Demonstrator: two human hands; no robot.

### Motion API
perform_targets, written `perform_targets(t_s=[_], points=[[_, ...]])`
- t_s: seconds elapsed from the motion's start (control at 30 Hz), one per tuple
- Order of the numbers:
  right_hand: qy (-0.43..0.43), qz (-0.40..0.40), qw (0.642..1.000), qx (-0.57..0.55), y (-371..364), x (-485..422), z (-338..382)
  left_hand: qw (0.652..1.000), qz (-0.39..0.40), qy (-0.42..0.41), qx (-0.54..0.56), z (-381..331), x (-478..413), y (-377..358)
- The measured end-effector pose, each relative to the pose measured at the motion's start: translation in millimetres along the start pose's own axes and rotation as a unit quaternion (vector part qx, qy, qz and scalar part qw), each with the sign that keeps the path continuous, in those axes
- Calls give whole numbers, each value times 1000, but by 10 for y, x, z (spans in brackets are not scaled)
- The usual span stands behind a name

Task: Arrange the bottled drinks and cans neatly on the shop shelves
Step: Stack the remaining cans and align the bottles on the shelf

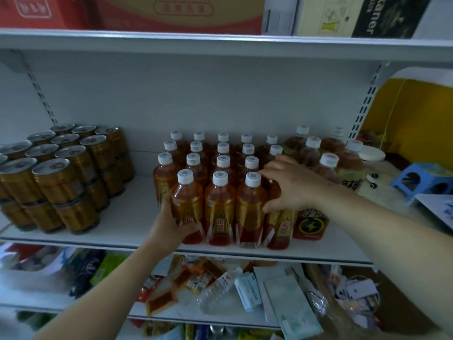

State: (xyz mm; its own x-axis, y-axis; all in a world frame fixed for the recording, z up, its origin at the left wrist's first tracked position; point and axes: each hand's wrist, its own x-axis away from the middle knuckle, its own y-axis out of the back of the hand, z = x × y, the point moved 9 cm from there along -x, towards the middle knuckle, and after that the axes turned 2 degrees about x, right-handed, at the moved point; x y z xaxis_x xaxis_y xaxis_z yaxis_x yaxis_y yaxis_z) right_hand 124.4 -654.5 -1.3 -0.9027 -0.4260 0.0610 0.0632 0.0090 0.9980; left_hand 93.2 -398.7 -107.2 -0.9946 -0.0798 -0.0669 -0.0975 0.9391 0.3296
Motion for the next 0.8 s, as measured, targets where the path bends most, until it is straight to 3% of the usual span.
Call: perform_targets(t_s=[0.1, 0.33, 0.47, 0.53, 0.63, 0.73, 0.8], points=[[-5, 44, 999, 3, 6, 72, 7, 1000, -15, 10, -16, 28, 3, 14], [-36, 13, 999, 5, 1, 25, 35, 999, 22, -6, -44, -110, -23, 1], [-82, 30, 995, -42, 93, 143, -19, 994, -22, -55, -88, -404, -6, 205], [-104, -16, 994, -33, 223, 141, -92, 975, -32, -126, -179, -700, 36, 207], [-138, -76, 987, -2, 424, 167, -227, 920, -3, -206, -333, -1090, 39, 11], [-177, -105, 977, 52, 550, 207, -404, 866, 22, -220, -449, -1263, 0, -205], [-224, -80, 970, 56, 515, 241, -580, 838, 33, -234, -492, -1405, -32, -364]])
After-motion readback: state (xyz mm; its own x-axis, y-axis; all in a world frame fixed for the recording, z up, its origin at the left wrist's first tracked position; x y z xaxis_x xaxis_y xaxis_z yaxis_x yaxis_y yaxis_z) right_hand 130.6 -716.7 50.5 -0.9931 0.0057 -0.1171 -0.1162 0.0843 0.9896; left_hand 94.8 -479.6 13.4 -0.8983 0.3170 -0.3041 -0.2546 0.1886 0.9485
